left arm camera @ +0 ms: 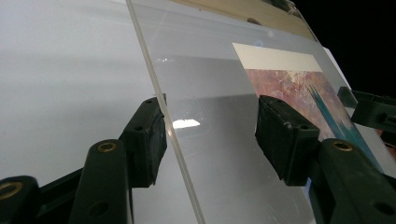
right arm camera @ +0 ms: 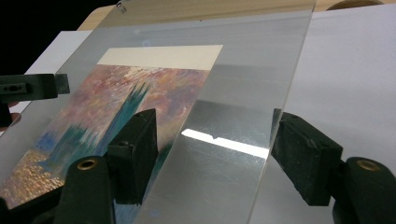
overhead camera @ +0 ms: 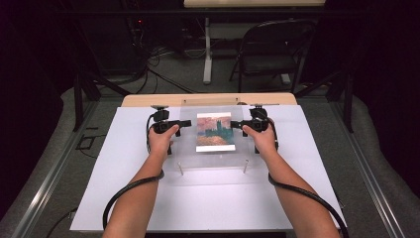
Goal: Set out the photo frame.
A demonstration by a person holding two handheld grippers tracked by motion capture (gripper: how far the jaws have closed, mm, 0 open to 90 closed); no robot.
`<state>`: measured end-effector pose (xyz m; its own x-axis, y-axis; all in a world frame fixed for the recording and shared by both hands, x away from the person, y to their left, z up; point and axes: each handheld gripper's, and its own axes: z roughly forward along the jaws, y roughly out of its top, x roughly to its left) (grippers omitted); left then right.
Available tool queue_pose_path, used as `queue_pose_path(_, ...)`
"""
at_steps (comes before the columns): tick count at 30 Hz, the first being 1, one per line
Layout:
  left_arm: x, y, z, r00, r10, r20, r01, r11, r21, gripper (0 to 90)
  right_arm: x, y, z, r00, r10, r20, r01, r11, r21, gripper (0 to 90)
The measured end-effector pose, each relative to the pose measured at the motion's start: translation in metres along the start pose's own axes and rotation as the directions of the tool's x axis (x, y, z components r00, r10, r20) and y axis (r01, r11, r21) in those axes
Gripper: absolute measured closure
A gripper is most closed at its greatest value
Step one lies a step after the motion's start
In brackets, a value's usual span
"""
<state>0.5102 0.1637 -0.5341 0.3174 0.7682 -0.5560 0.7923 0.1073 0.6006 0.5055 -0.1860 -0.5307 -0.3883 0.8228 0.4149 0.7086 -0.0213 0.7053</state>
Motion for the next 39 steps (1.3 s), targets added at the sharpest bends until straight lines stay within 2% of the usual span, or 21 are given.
queue_pose_path(4, -0.003, 0.001, -0.005, 0.9999, 0.013, 0.005, -0.013, 0.9999, -0.009, 43.9, 0.002, 0.001, -0.004, 0.9999, -0.015, -0.004, 0.015, 1.0, -0.001, 32.1)
queue_pose_path(16, -0.017, 0.003, -0.027, 0.9981, 0.059, 0.016, -0.058, 0.9976, -0.036, 48.4, 0.017, 0.005, -0.024, 0.9949, -0.1, 0.011, 0.1, 0.995, -0.028, 32.2)
queue_pose_path(17, -0.018, 0.003, -0.03, 0.9977, 0.065, 0.017, -0.064, 0.9971, -0.04, 49.2, 0.02, 0.006, -0.028, 0.9918, -0.127, 0.008, 0.127, 0.991, -0.036, 32.2)
queue_pose_path(23, -0.027, 0.004, -0.041, 0.9944, 0.104, 0.015, -0.104, 0.9938, -0.04, 50.5, 0.029, 0.008, -0.04, 0.9835, -0.18, 0.019, 0.18, 0.983, -0.031, 32.3)
queue_pose_path(27, -0.034, 0.003, -0.05, 0.9906, 0.136, 0.016, -0.135, 0.9896, -0.049, 51.1, 0.033, 0.007, -0.048, 0.9775, -0.21, 0.023, 0.211, 0.977, -0.037, 32.9)
queue_pose_path(32, -0.038, 0.002, -0.056, 0.989, 0.147, 0.018, -0.146, 0.9876, -0.058, 52.5, 0.039, 0.007, -0.058, 0.9697, -0.242, 0.032, 0.243, 0.969, -0.042, 33.8)
queue_pose_path(39, -0.045, 0.001, -0.069, 0.9826, 0.184, 0.022, -0.183, 0.9813, -0.06, 54.6, 0.045, 0.006, -0.07, 0.9597, -0.279, 0.035, 0.28, 0.959, -0.045, 37.4)
